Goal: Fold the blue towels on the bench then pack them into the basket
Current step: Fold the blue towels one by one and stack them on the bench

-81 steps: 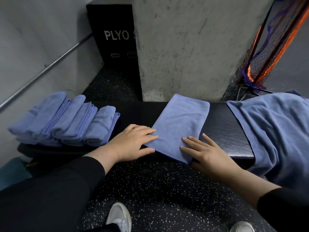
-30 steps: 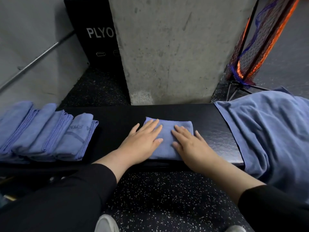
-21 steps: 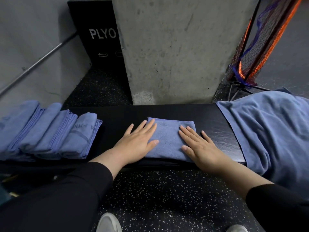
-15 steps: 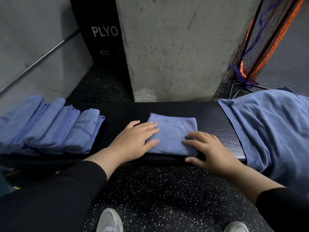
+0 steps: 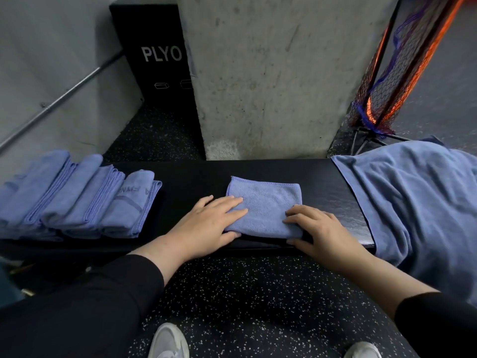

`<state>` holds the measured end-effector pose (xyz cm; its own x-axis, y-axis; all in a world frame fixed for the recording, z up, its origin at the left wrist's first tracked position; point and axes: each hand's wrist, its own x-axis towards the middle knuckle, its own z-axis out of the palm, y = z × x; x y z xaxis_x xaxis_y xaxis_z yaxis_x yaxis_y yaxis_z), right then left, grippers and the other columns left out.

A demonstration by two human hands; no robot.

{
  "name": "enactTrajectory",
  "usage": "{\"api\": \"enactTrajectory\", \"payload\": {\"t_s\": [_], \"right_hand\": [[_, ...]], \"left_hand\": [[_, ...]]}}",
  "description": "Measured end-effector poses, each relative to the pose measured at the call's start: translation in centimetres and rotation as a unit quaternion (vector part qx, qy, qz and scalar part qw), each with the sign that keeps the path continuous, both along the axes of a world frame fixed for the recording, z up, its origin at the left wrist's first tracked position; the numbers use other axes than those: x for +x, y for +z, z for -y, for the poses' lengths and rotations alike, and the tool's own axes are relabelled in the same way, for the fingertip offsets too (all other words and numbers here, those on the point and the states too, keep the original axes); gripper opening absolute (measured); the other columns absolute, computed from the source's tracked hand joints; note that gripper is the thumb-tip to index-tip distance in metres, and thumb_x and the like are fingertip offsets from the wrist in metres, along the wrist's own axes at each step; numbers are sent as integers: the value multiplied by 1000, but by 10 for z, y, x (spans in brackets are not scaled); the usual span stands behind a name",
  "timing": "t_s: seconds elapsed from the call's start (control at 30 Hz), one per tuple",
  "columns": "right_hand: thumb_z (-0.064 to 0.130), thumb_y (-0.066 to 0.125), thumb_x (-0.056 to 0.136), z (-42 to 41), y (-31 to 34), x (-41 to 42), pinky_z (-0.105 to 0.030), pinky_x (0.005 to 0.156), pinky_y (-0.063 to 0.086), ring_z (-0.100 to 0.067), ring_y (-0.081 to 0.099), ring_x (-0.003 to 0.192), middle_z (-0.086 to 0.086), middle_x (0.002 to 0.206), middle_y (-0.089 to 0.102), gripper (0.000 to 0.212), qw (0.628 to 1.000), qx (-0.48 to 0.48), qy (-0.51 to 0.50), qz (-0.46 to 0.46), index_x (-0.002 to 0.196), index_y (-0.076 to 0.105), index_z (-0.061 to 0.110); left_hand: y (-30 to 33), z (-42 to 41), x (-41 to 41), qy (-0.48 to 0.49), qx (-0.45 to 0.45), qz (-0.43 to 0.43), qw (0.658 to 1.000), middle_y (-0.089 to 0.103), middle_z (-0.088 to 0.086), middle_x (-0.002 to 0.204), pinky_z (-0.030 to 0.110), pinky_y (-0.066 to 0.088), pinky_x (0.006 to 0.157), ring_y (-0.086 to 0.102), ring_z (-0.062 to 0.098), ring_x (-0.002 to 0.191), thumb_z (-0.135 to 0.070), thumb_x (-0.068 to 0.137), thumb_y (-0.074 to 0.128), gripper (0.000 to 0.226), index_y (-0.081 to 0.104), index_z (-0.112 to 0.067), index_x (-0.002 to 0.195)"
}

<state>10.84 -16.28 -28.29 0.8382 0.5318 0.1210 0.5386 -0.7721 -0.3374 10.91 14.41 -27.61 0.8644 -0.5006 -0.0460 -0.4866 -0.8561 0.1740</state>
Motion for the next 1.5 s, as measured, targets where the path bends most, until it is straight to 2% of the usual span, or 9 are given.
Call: {"api": "enactTrajectory", "payload": {"t_s": [0.17,0.27,0.47,0.7,0.9,1.0,1.13,1.37,1.5], "right_hand": [[38,59,96,-7,18,4,-28,83,36,-4,50,83,18,91,60,16,996,52,-64,-26,109,56,29],[42,59,96,-3,31,7,-27,68,40,-3,54,73,12,71,58,16,991,67,-76,-83,103,55,29],[51,73,85,-6,38,9,-14,70,41,6,55,80,23,87,57,45,986,59,-91,-130,120,47,40],[39,72,89,-19,31,33,-28,82,43,-9,58,94,14,109,58,40,970,140,-172,-103,123,52,34],[20,58,91,-36,12,33,-46,98,37,-21,55,121,5,132,60,25,982,16,-98,163,113,69,25],[32,37,99,-37,-2,27,-49,115,30,-14,47,138,7,144,56,43,990,-11,-60,130,132,62,22],[66,21,97,-26,-8,27,-47,125,11,-4,8,153,19,164,17,72,997,-70,-36,10,158,25,29],[52,61,93,-10,-6,43,-35,126,9,9,2,150,27,162,15,77,998,7,24,-61,158,23,36],[33,74,88,-10,1,42,-36,122,25,-3,35,144,16,154,43,64,999,27,25,-16,145,44,31]], "left_hand": [[6,2,-3,-4,-34,28,999,36,-18,154,36,12,125,23,1,145,-67,94,48,58,48,-37,144],[10,8,-3,22,-100,18,995,58,-20,114,35,32,111,48,0,113,-60,95,47,32,60,-35,110],[22,13,7,157,-255,-85,950,67,-11,81,33,52,75,61,5,81,-47,94,59,11,61,-36,94],[23,26,24,249,-295,-76,919,69,-11,89,38,55,80,65,6,86,-42,93,67,12,59,-35,98],[7,34,27,65,-59,240,967,63,-3,127,42,44,95,62,22,113,-37,97,51,34,67,-21,122],[-2,38,18,17,24,108,994,35,-5,162,46,23,121,31,14,149,-55,100,25,65,38,-22,154],[-3,31,17,46,66,5,997,2,-12,170,49,5,126,-1,10,156,-66,98,15,75,1,-28,161],[4,15,19,83,62,-46,994,2,-16,169,48,4,126,-2,8,155,-71,94,16,79,3,-31,162],[18,10,16,146,38,5,989,27,-8,165,44,21,121,23,13,151,-71,95,22,78,33,-24,156]]}}
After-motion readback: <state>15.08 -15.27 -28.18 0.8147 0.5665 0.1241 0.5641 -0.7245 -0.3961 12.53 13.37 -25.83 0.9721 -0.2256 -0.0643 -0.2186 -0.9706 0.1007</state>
